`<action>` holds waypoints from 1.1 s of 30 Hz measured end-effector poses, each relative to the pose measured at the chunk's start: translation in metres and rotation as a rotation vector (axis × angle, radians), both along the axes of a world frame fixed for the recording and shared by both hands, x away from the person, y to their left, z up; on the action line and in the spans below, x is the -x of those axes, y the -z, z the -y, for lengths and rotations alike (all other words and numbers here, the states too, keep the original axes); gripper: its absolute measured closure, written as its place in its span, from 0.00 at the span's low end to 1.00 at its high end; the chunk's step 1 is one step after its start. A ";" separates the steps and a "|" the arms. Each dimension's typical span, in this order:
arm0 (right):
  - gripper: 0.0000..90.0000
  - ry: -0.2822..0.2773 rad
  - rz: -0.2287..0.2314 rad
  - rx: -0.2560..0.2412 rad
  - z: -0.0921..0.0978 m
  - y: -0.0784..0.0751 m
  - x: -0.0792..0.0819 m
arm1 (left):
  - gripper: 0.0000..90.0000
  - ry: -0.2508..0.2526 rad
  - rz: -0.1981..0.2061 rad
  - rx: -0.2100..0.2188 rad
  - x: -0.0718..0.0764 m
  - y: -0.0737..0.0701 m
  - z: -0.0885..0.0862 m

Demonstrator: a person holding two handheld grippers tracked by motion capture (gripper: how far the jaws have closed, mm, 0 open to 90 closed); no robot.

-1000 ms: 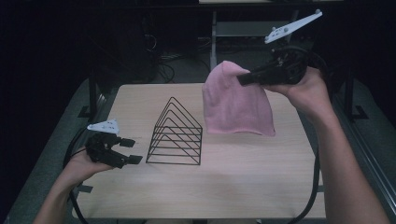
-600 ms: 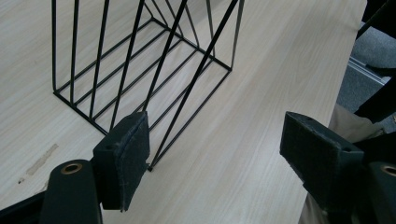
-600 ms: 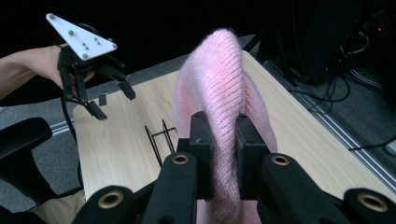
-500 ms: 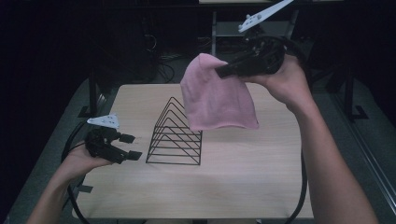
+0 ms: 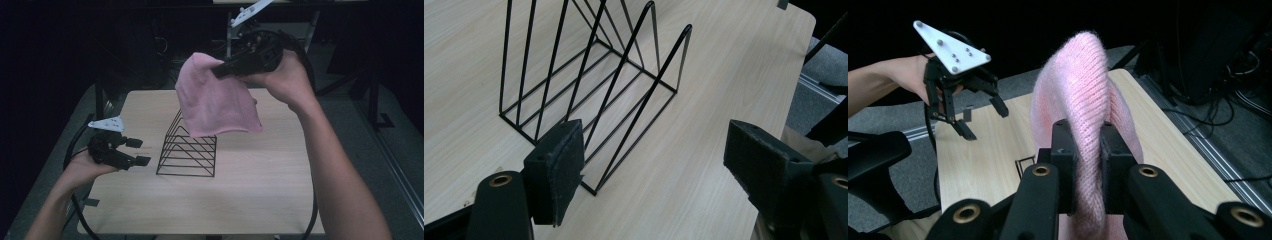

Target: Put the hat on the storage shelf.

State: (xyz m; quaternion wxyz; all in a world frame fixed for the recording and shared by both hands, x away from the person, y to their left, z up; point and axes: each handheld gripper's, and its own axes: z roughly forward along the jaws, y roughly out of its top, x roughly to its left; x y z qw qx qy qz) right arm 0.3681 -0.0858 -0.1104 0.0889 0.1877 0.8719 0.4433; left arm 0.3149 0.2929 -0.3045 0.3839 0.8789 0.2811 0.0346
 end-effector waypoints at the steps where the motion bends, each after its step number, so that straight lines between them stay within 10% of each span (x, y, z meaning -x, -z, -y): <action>1: 0.89 -0.005 0.002 0.001 -0.003 0.000 0.000 | 0.27 0.000 -0.001 0.001 0.000 0.000 0.000; 17: 0.89 -0.078 0.012 -0.008 -0.052 0.001 -0.006 | 0.27 0.007 -0.003 0.058 -0.008 -0.006 -0.001; 24: 0.89 -0.117 0.027 -0.010 -0.074 0.004 -0.010 | 0.30 0.004 -0.008 0.151 -0.021 -0.011 -0.003; 33: 0.89 -0.158 0.026 -0.005 -0.097 0.008 -0.010 | 0.47 -0.003 -0.015 0.195 -0.032 -0.015 -0.007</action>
